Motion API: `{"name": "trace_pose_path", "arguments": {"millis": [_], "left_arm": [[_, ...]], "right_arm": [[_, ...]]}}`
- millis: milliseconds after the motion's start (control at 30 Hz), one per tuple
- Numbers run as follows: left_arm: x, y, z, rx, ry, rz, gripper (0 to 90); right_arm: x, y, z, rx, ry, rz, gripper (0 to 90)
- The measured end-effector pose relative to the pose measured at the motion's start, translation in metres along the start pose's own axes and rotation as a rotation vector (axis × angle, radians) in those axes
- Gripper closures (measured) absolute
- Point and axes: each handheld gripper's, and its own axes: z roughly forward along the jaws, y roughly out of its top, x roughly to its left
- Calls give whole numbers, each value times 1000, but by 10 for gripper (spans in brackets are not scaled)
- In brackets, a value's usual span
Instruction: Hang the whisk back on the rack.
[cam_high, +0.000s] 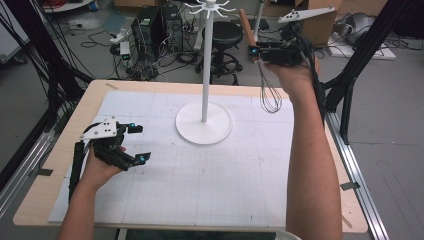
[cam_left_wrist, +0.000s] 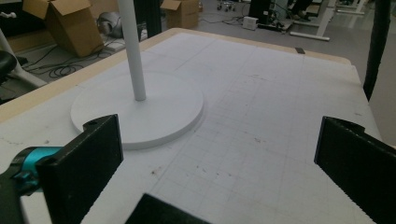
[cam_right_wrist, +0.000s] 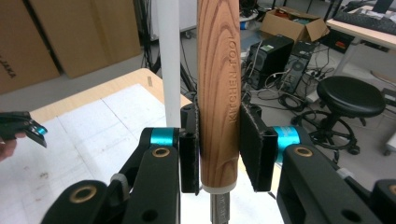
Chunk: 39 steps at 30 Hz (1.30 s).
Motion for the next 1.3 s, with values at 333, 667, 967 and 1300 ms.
{"name": "trace_pose_path", "arguments": {"millis": [333, 667, 967, 1300], "left_arm": [[0, -1, 1, 10, 1, 0, 17], [-1, -1, 2, 13, 0, 2, 17], [-1, -1, 2, 12, 1, -2, 17], [0, 0, 1, 12, -1, 4, 17]], "right_arm": [[-15, 6, 4, -5, 3, 12, 711], [-11, 15, 8, 18, -2, -11, 711], [-8, 18, 17, 25, 0, -15, 711], [-1, 18, 27, 36, 20, -24, 711]]}}
